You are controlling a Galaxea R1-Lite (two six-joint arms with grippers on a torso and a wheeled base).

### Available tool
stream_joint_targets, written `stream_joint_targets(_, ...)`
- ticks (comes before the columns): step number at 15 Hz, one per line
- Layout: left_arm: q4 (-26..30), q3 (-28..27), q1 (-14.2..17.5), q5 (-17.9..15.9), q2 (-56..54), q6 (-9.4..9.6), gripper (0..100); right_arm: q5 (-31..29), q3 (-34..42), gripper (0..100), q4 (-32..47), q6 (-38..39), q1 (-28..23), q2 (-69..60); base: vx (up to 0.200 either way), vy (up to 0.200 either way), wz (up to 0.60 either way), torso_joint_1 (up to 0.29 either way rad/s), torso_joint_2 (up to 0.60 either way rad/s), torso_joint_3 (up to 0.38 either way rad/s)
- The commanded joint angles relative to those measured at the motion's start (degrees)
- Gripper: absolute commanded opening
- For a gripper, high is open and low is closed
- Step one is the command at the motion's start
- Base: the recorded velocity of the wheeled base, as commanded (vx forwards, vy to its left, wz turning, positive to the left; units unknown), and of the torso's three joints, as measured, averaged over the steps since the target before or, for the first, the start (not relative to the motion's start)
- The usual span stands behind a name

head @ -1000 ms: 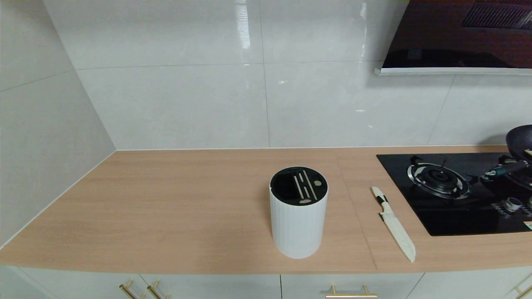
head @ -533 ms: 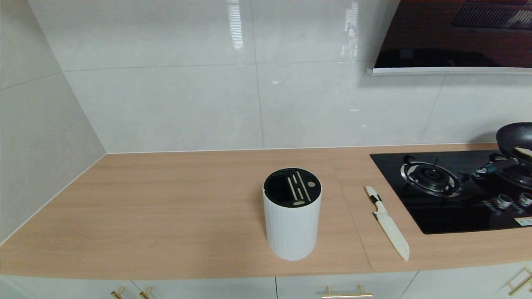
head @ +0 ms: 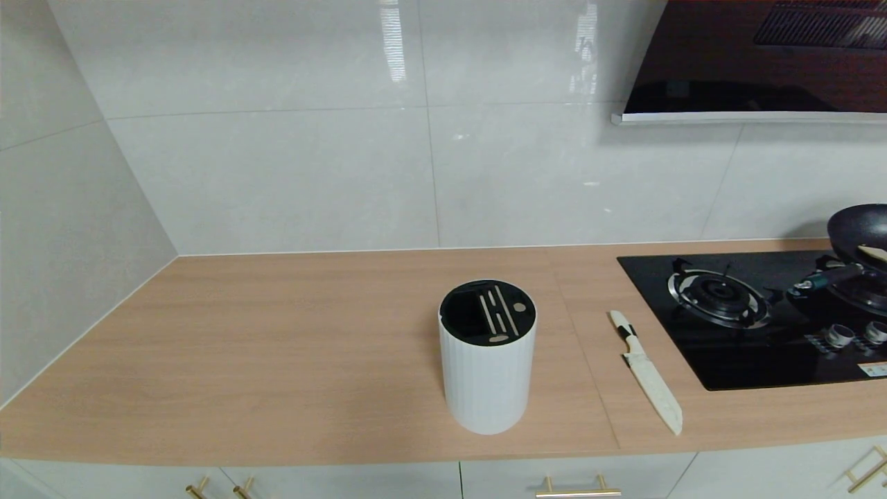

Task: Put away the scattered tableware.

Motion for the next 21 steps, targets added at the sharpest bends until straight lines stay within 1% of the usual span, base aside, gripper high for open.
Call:
stream_joint_targets(1,0.0,0.0,0.0,0.1,0.1,-0.04,100,0.0,0.0,100,-0.2,0.0,0.0,0.1,0.000,0.000,0.00,0.000,0.00,0.000)
stream_joint_targets(2,0.0,0.0,0.0,0.0,0.1,-0.04,100,0.0,0.0,100,-0.2,-0.3,0.0,0.0,0.000,0.000,0.00,0.000,0.00,0.000)
stream_joint_targets(3,0.0,0.0,0.0,0.0,0.1,0.04,100,0.2,-1.6,100,-0.9,0.0,0.0,0.1,0.000,0.000,0.00,0.000,0.00,0.000)
stream_joint_targets(4,0.0,0.0,0.0,0.0,0.1,0.04,100,0.6,-9.3,100,-1.2,2.9,0.7,2.9,0.000,0.000,0.00,0.000,0.00,0.000)
stream_joint_targets(5,0.0,0.0,0.0,0.0,0.1,0.04,100,1.2,-13.0,100,0.1,3.5,2.2,8.2,0.000,0.000,0.00,0.000,0.00,0.000)
stream_joint_targets(6,0.0,0.0,0.0,0.0,0.1,0.04,100,1.7,-14.4,100,0.3,3.1,2.7,13.3,0.000,0.000,0.00,0.000,0.00,0.000)
stream_joint_targets(8,0.0,0.0,0.0,0.0,0.1,0.04,100,1.8,-16.9,100,0.1,2.9,2.8,28.7,0.000,0.000,0.00,0.000,0.00,0.000)
stream_joint_targets(10,0.0,0.0,0.0,0.0,0.1,0.04,100,1.8,-21.8,100,-0.9,2.7,4.1,43.2,0.000,0.000,0.00,0.000,0.00,0.000)
stream_joint_targets(11,0.0,0.0,0.0,0.0,0.1,0.13,100,1.6,-23.5,100,-3.4,2.9,4.9,49.8,0.000,0.000,0.00,0.000,0.00,0.000)
stream_joint_targets(13,0.0,0.0,0.0,0.0,0.1,0.13,100,0.0,-26.0,100,-12.2,3.3,5.2,63.3,0.000,0.000,0.00,0.000,0.00,0.000)
stream_joint_targets(14,0.0,0.0,0.0,0.0,0.1,0.13,100,-0.2,-26.1,100,-12.9,3.3,5.3,64.2,0.000,0.000,0.00,0.000,0.00,0.000)
stream_joint_targets(15,0.0,0.0,0.0,0.0,0.1,0.22,100,-3.7,-28.1,100,-20.0,3.1,6.7,74.6,0.000,0.000,0.00,0.000,0.00,0.000)
stream_joint_targets(17,0.0,0.0,0.0,0.0,0.1,0.22,100,-4.6,-32.7,100,-26.7,3.3,7.3,87.7,0.000,0.000,0.00,0.000,0.00,0.000)
stream_joint_targets(18,0.0,0.0,0.0,0.0,0.1,0.22,100,-4.7,-34.6,100,-29.2,3.1,7.3,92.2,0.000,0.000,0.00,0.000,0.00,0.000)
stream_joint_targets(19,0.0,0.0,0.0,0.0,0.1,0.22,100,-4.8,-34.7,100,-29.4,3.1,7.3,92.5,0.000,0.000,0.00,0.000,0.00,0.000)
stream_joint_targets(20,0.0,0.0,0.0,0.0,0.1,0.22,100,-6.1,-38.1,100,-32.3,2.8,7.4,99.9,0.000,0.000,0.00,0.000,0.00,0.000)
stream_joint_targets(21,0.0,0.0,0.0,0.0,0.1,0.22,100,-6.8,-40.0,100,-33.7,2.6,7.5,104.3,0.000,0.000,0.00,0.000,0.00,0.000)
